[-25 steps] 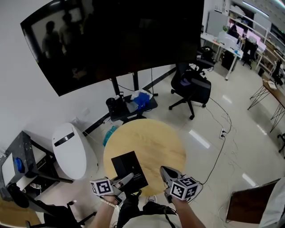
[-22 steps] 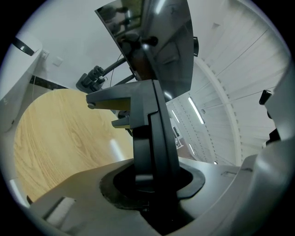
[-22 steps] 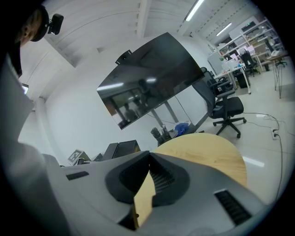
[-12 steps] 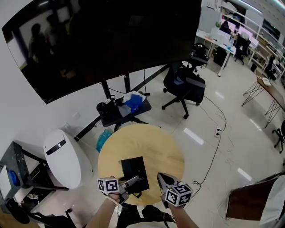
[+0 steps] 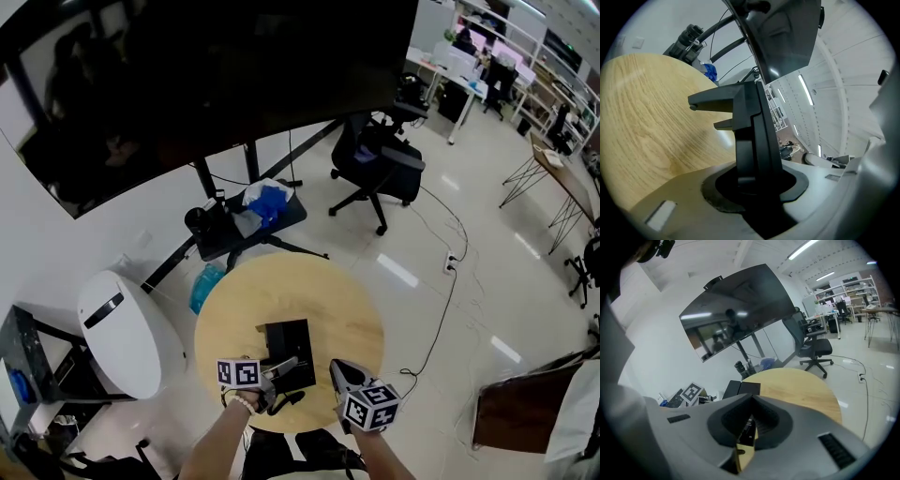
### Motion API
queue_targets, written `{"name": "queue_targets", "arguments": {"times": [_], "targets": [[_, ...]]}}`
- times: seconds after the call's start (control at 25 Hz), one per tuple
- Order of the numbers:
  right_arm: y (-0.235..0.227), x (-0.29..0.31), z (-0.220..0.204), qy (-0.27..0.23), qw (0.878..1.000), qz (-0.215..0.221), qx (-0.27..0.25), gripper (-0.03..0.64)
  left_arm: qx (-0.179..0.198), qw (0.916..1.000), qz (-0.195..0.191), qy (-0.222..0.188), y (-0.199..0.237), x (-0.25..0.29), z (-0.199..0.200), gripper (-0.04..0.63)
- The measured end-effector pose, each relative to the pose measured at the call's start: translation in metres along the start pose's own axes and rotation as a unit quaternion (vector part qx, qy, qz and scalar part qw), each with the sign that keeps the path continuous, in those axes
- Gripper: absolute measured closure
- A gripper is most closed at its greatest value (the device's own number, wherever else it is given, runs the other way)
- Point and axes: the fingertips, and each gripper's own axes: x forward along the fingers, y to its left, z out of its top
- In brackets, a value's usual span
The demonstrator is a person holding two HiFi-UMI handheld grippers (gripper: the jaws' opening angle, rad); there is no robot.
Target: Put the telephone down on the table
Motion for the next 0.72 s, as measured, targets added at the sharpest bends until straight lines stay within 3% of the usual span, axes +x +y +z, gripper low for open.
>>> {"name": "queue_targets", "arguments": {"times": [0.44,0.72], "targets": [[-0.005,-0.001,-0.002,0.003,1.000,-0.011,0.007,0.615,0.026,0.9996,-0.007,0.012,0.009,0.024,-0.002,0.426],[-0.007,-0.002,-0.002,0.004,1.000,-0.013,0.012,0.615,0.082,0.9959,0.002,0.037,0.016,0.028,-0.017,0.428]]}}
